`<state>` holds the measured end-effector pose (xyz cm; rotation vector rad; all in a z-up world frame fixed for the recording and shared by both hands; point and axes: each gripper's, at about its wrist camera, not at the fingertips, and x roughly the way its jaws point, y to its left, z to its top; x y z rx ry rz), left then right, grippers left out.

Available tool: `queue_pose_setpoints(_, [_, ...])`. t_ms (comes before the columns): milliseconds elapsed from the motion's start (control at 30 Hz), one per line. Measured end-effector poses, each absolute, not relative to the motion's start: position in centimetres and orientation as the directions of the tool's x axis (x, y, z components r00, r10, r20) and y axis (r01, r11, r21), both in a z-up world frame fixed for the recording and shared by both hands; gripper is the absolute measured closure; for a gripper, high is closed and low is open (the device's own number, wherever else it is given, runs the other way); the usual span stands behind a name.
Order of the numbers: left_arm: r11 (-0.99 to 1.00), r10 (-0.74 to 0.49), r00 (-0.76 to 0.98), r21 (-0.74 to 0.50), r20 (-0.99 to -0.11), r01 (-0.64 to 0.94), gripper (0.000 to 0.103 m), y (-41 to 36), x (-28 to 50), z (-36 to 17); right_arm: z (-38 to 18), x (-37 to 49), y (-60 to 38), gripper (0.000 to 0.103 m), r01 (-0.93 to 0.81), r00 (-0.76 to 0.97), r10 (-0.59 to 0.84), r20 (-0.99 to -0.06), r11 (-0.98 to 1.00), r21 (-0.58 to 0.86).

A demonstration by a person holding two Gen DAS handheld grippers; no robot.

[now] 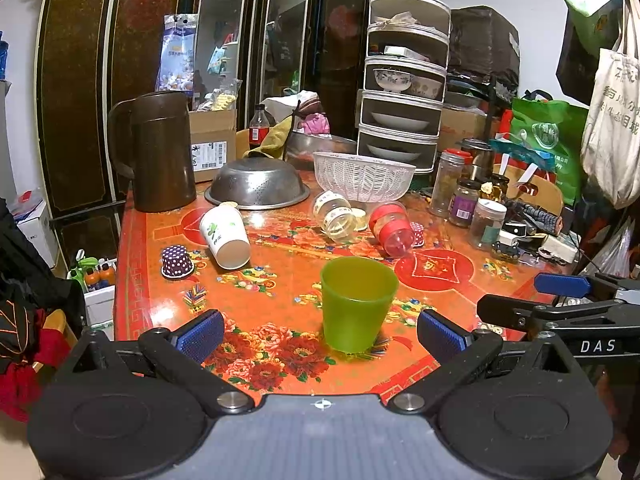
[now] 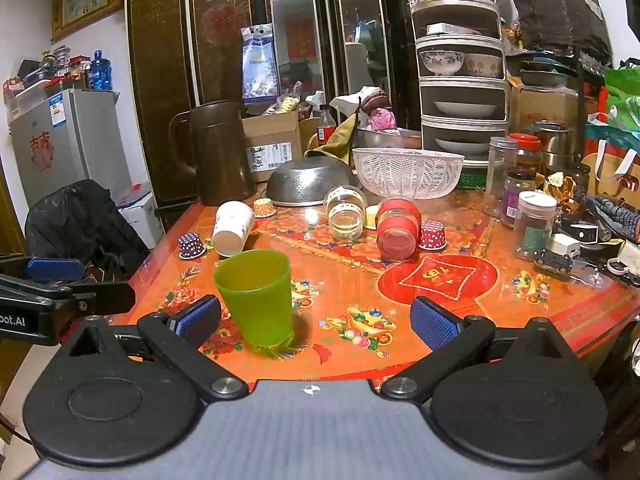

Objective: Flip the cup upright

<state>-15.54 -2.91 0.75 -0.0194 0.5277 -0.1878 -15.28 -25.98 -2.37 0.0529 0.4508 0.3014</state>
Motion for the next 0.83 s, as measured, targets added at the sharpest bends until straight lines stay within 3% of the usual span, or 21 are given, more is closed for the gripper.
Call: queue_pose_setpoints(833, [0.984,-0.176,0.854,-0.066,-0.49,0.165,0.0,-2.98,-15.49,0.51,-2.5,-15.3,-25.91,0.001,-0.279,0.854,0.304,-0.422,0.953,0.121])
